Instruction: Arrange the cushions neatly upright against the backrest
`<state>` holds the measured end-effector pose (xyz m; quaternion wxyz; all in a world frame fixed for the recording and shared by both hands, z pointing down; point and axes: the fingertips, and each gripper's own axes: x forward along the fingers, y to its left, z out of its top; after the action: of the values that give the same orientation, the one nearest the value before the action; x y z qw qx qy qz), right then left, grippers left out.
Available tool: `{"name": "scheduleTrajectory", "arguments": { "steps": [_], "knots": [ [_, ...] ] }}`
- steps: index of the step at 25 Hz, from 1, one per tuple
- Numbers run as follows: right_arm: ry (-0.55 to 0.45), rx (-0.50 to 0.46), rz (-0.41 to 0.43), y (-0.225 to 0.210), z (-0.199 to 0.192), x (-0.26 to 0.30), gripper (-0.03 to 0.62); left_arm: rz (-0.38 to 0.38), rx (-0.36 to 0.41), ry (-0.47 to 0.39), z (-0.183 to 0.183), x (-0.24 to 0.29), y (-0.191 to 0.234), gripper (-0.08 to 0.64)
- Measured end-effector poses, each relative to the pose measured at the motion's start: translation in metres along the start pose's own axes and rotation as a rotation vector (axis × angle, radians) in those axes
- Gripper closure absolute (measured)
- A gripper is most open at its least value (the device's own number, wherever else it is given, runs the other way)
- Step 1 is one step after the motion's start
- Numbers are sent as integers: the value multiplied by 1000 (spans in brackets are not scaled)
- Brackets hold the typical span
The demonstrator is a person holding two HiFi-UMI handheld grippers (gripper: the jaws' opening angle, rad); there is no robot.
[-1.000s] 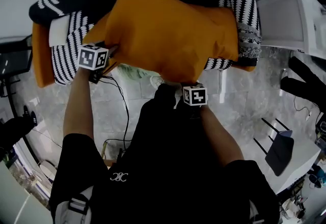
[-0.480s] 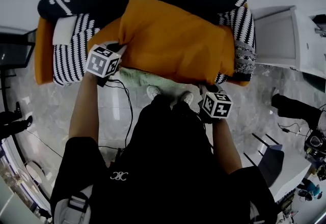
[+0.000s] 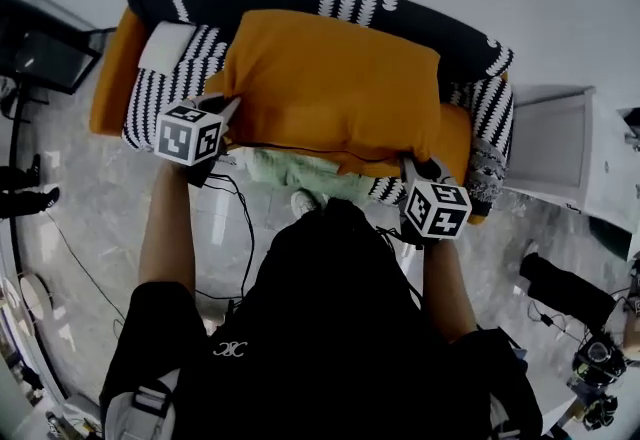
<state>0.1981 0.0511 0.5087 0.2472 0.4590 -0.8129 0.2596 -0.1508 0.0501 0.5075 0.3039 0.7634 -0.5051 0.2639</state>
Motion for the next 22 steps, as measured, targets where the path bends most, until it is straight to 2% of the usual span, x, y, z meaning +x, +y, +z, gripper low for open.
{"name": "scheduleTrajectory", "arguments": {
  "steps": [7, 14, 18, 22],
  "knots": [
    [18, -109, 194, 50, 47, 69, 517, 221, -135, -40, -20, -64, 50, 532],
    [38, -230, 391, 110, 82, 116, 515, 415, -295, -74, -53, -128, 71, 532],
    [47, -280, 473, 151, 90, 135, 517, 493, -361, -82, -70, -156, 83, 532],
    [45, -316, 501, 181, 97, 143, 517, 533, -388, -89, -81, -175, 95, 534]
  ]
}}
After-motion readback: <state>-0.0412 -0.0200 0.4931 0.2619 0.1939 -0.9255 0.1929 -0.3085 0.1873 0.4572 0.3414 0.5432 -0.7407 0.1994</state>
